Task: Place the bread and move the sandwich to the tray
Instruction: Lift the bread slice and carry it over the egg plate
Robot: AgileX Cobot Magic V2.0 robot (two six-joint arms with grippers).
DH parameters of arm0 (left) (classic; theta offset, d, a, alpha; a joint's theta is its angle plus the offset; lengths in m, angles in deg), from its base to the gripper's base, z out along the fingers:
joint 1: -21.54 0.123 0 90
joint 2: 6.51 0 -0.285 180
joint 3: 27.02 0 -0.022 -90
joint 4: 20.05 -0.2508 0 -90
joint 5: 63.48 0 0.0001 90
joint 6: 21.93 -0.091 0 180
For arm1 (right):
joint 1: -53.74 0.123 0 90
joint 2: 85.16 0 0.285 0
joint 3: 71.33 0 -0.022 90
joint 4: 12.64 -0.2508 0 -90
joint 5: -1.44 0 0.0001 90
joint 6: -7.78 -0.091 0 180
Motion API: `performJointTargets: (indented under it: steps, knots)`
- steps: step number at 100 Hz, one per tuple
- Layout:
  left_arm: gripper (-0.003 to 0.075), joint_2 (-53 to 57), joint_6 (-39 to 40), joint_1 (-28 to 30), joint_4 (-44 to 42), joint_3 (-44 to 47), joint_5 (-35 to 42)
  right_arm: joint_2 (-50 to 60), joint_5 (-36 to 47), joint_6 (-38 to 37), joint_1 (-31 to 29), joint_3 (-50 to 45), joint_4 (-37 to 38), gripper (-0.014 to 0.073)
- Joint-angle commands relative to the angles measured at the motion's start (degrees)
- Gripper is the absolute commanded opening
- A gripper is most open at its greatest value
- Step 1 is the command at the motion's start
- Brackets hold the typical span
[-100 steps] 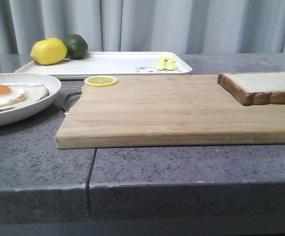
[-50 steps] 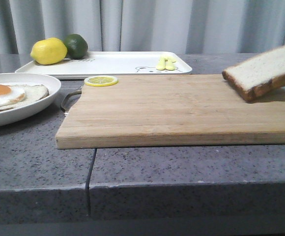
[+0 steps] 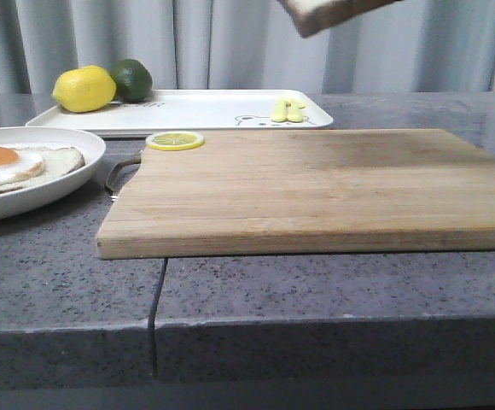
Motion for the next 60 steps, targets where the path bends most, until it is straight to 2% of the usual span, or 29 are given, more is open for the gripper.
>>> performJointTargets:
  steps: [1,18,30,60]
  knots:
    - [0.0398,-0.3,0.0,0.1,1.5,-2.0,3.4,1.5,4.5,0.1,5.8,2.5,-5.9,-0.0061]
    - [0.0397,-0.3,0.0,0.1,1.5,-2.0,3.4,0.1,17.2,1.3,19.5,3.8,-9.4,-0.0061]
    - [0.0396,-0.3,0.0,0.1,1.5,-2.0,3.4,-2.7,22.3,1.6,26.9,6.7,-10.6,-0.0061]
    - [0.0386,-0.3,0.0,0.1,1.5,-2.0,3.4,-13.1,27.2,-1.9,37.9,16.4,-10.6,-0.0061]
